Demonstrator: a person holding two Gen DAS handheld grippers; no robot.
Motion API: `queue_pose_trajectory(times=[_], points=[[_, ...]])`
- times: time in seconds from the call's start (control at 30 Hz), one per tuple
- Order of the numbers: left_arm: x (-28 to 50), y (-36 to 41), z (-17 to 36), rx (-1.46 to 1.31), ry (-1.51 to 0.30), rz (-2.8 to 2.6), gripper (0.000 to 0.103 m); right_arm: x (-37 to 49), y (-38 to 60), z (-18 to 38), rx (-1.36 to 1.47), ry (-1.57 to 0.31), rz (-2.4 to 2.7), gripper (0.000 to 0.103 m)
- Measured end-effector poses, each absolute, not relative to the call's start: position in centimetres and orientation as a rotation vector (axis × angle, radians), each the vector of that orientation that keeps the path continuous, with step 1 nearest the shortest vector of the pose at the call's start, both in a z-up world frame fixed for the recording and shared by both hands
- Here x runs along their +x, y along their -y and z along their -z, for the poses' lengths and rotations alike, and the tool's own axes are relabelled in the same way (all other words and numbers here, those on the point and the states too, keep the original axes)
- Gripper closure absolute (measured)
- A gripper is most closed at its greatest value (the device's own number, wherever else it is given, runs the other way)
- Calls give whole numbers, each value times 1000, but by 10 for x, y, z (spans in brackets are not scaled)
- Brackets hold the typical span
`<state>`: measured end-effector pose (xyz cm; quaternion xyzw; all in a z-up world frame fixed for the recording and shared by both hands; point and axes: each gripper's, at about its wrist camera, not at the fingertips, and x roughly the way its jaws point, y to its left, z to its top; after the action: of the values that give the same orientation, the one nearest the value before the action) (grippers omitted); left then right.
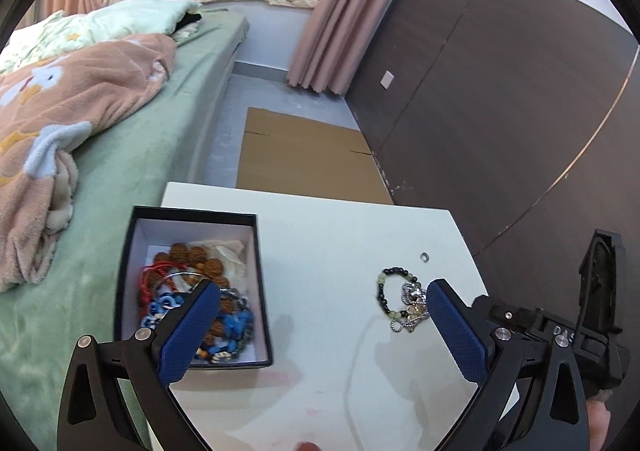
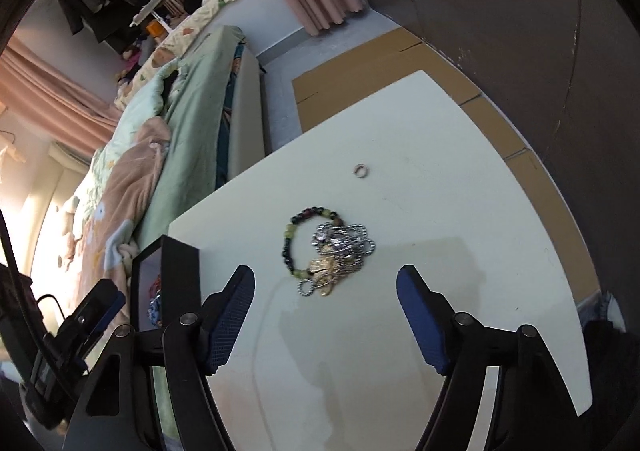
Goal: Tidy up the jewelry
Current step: 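Move the right gripper to the pile and grasp the silver chain necklace, then lift the silver chain with the right gripper while the left grasps the bead bracelet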
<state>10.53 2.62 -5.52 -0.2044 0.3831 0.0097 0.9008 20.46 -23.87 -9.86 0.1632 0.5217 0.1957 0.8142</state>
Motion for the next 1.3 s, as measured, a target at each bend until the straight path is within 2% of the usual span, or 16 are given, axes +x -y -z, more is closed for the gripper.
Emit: queue_pose_trajectory(times=[0.13, 0.37, 0.6, 0.67, 0.8, 0.93, 1.3], points=[[110, -20, 59, -406, -795, -6, 3, 213, 234, 104, 302, -1120, -408, 34], [119, -20, 63, -404, -804, 4, 14, 229, 212, 116, 209, -1147, -417, 37], [129, -33, 64, -427, -802, -9, 14, 238, 186, 124, 86, -1157, -388, 47], [132, -37, 64, -436, -801, -14, 14, 240, 179, 127, 51, -1169, -386, 53], [137, -44, 66, -468, -810, -16, 14, 241, 173, 133, -9, -1184, -370, 57], [135, -46, 65, -482, -812, -7, 14, 240, 179, 131, -31, -1179, -362, 73], [133, -37, 66, -448, -817, 0, 14, 240, 178, 131, -72, -1181, -372, 75]])
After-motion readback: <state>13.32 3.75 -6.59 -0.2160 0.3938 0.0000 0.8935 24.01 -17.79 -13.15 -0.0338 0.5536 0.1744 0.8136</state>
